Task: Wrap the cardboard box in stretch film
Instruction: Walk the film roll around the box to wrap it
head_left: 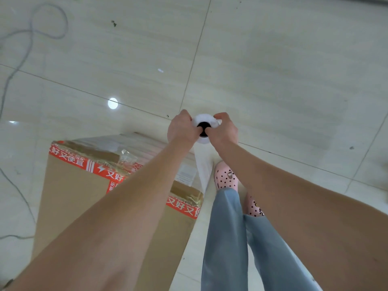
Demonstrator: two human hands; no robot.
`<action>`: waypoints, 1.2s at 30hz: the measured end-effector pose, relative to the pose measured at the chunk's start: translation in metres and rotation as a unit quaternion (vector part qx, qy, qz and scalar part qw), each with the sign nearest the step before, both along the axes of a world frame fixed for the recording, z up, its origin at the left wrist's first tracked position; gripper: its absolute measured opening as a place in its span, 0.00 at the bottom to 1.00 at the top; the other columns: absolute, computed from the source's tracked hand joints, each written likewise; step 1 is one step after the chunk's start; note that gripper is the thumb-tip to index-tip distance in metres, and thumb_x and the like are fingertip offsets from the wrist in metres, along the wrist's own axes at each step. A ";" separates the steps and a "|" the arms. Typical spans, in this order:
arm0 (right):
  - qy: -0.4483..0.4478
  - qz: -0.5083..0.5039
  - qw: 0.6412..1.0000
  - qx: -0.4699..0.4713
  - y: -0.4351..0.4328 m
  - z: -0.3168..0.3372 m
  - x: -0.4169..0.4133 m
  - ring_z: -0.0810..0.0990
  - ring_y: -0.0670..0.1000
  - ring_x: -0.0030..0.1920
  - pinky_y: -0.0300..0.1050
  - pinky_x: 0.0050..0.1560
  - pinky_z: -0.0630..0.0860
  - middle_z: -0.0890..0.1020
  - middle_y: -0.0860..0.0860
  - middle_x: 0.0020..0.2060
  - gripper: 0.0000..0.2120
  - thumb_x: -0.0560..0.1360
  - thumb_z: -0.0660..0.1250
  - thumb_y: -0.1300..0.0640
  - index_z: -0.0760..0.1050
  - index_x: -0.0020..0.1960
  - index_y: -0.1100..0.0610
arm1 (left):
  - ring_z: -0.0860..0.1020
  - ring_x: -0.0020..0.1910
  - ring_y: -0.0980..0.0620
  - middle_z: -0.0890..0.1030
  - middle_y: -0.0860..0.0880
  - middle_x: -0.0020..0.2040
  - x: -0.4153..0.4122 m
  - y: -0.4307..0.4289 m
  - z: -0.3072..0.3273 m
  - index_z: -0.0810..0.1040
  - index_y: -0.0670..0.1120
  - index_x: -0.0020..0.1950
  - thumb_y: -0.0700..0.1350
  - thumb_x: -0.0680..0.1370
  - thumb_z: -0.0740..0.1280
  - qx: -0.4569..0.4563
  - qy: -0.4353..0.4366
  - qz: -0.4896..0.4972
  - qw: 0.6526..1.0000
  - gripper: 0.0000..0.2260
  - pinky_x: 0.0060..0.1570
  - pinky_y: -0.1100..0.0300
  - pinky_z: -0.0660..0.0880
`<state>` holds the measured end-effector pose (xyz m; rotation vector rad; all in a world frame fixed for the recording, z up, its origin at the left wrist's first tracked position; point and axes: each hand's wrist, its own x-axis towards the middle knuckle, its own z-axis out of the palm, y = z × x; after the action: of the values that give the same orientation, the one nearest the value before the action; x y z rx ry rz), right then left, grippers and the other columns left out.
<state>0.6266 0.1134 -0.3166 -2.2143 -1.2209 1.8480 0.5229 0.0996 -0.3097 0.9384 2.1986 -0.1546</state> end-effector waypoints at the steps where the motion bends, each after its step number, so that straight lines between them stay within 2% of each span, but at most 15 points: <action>1: 0.003 -0.011 1.000 -0.003 -0.001 -0.001 0.000 0.79 0.55 0.48 0.46 0.40 0.75 0.77 0.55 0.54 0.19 0.72 0.65 0.60 0.70 0.61 0.48 | 0.75 0.45 0.46 0.75 0.46 0.48 0.001 0.002 0.000 0.71 0.43 0.54 0.44 0.73 0.68 0.010 0.006 -0.057 0.998 0.13 0.39 0.56 0.67; 3: 0.005 -0.019 1.000 -0.005 -0.002 -0.002 0.000 0.79 0.54 0.47 0.43 0.36 0.71 0.78 0.54 0.52 0.18 0.72 0.64 0.61 0.71 0.59 0.47 | 0.76 0.46 0.43 0.73 0.45 0.52 0.002 0.005 0.001 0.71 0.43 0.58 0.42 0.74 0.66 0.039 0.020 -0.182 0.982 0.13 0.38 0.56 0.66; 5: 0.000 -0.016 1.000 0.001 -0.001 -0.003 -0.001 0.80 0.54 0.47 0.44 0.37 0.72 0.79 0.54 0.52 0.17 0.72 0.64 0.61 0.71 0.59 0.48 | 0.77 0.46 0.42 0.73 0.44 0.54 0.003 0.011 0.001 0.72 0.44 0.59 0.40 0.74 0.64 0.051 0.041 -0.288 0.956 0.13 0.36 0.55 0.67; 6: -0.004 -0.009 1.000 0.004 0.001 -0.003 -0.001 0.80 0.55 0.47 0.44 0.39 0.74 0.79 0.54 0.52 0.17 0.72 0.63 0.60 0.71 0.59 0.48 | 0.77 0.46 0.42 0.73 0.44 0.53 0.002 0.013 0.000 0.72 0.43 0.58 0.39 0.75 0.63 0.052 0.049 -0.317 0.946 0.12 0.36 0.55 0.67; 8: -0.013 0.008 1.000 0.010 0.004 -0.002 -0.003 0.80 0.54 0.47 0.46 0.41 0.76 0.80 0.53 0.52 0.17 0.72 0.63 0.60 0.72 0.60 0.47 | 0.77 0.45 0.41 0.74 0.44 0.51 -0.001 0.017 0.000 0.73 0.43 0.55 0.39 0.74 0.63 0.061 0.047 -0.314 0.946 0.10 0.35 0.55 0.68; 11: -0.017 0.036 0.999 0.031 0.013 0.001 -0.011 0.80 0.53 0.49 0.48 0.47 0.79 0.80 0.49 0.53 0.20 0.72 0.62 0.60 0.75 0.61 0.45 | 0.76 0.43 0.42 0.76 0.44 0.47 -0.014 0.019 -0.002 0.74 0.43 0.50 0.41 0.74 0.63 0.072 0.023 -0.204 0.976 0.07 0.35 0.55 0.67; 14: 0.002 0.039 0.998 0.050 0.021 0.004 -0.026 0.78 0.51 0.48 0.44 0.44 0.76 0.79 0.47 0.57 0.20 0.72 0.63 0.60 0.76 0.61 0.46 | 0.75 0.41 0.45 0.76 0.46 0.43 -0.029 0.017 -0.003 0.73 0.43 0.47 0.42 0.72 0.65 0.051 0.005 -0.059 0.997 0.06 0.36 0.56 0.69; 18: 0.006 0.036 0.999 0.011 0.025 0.006 -0.050 0.79 0.53 0.47 0.45 0.44 0.76 0.77 0.50 0.55 0.21 0.71 0.66 0.57 0.71 0.63 0.47 | 0.80 0.41 0.45 0.78 0.47 0.43 -0.053 0.013 -0.005 0.69 0.45 0.43 0.45 0.71 0.68 0.027 -0.034 0.147 0.988 0.08 0.36 0.57 0.73; 21: 0.017 0.038 0.999 -0.009 0.030 0.008 -0.064 0.81 0.56 0.47 0.46 0.43 0.78 0.78 0.51 0.54 0.19 0.71 0.66 0.58 0.73 0.61 0.47 | 0.81 0.39 0.46 0.79 0.46 0.45 -0.065 0.011 -0.006 0.68 0.45 0.41 0.45 0.71 0.69 0.011 -0.060 0.187 0.981 0.09 0.34 0.57 0.75; 23: 0.013 0.044 0.999 -0.007 0.034 0.009 -0.069 0.82 0.57 0.46 0.46 0.44 0.79 0.78 0.52 0.54 0.19 0.71 0.65 0.60 0.74 0.60 0.47 | 0.77 0.40 0.46 0.78 0.46 0.45 -0.070 0.012 -0.003 0.69 0.44 0.45 0.45 0.72 0.68 0.005 -0.044 0.102 0.994 0.09 0.32 0.58 0.70; 25: 0.010 0.048 0.999 -0.014 0.036 0.008 -0.070 0.82 0.57 0.45 0.48 0.44 0.79 0.78 0.52 0.54 0.20 0.71 0.65 0.61 0.74 0.61 0.48 | 0.76 0.44 0.44 0.76 0.44 0.48 -0.071 0.018 0.002 0.70 0.41 0.52 0.42 0.73 0.67 0.021 -0.011 -0.041 0.999 0.10 0.35 0.56 0.66; 27: 0.006 0.048 0.999 -0.019 0.038 0.007 -0.068 0.81 0.56 0.43 0.48 0.44 0.79 0.78 0.52 0.53 0.19 0.72 0.65 0.62 0.73 0.61 0.48 | 0.76 0.46 0.42 0.74 0.43 0.52 -0.068 0.027 0.007 0.71 0.41 0.56 0.40 0.74 0.64 0.046 0.008 -0.161 0.986 0.11 0.36 0.55 0.66; 30: -0.001 0.062 0.998 -0.014 0.041 0.005 -0.064 0.78 0.54 0.42 0.46 0.41 0.76 0.78 0.51 0.48 0.18 0.73 0.64 0.61 0.73 0.62 0.49 | 0.76 0.46 0.43 0.73 0.44 0.52 -0.064 0.040 0.010 0.72 0.42 0.57 0.40 0.74 0.65 0.055 0.022 -0.278 0.959 0.12 0.35 0.55 0.64; 33: -0.013 0.099 0.995 -0.008 0.045 0.004 -0.065 0.79 0.54 0.44 0.45 0.41 0.74 0.79 0.50 0.47 0.18 0.73 0.65 0.59 0.73 0.62 0.48 | 0.76 0.45 0.43 0.74 0.44 0.51 -0.066 0.049 0.008 0.73 0.42 0.56 0.42 0.74 0.65 0.037 0.024 -0.297 0.954 0.11 0.35 0.55 0.64; 36: -0.020 0.154 0.988 -0.003 0.055 0.006 -0.076 0.80 0.55 0.48 0.43 0.42 0.74 0.81 0.51 0.50 0.19 0.73 0.65 0.56 0.74 0.63 0.45 | 0.76 0.44 0.42 0.75 0.44 0.48 -0.077 0.056 0.006 0.73 0.42 0.52 0.42 0.75 0.63 0.024 0.024 -0.230 0.973 0.08 0.35 0.55 0.65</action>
<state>0.5510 0.1681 -0.3111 -2.1785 -1.6499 1.9113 0.4455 0.1555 -0.3033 1.4741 1.9990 -0.3449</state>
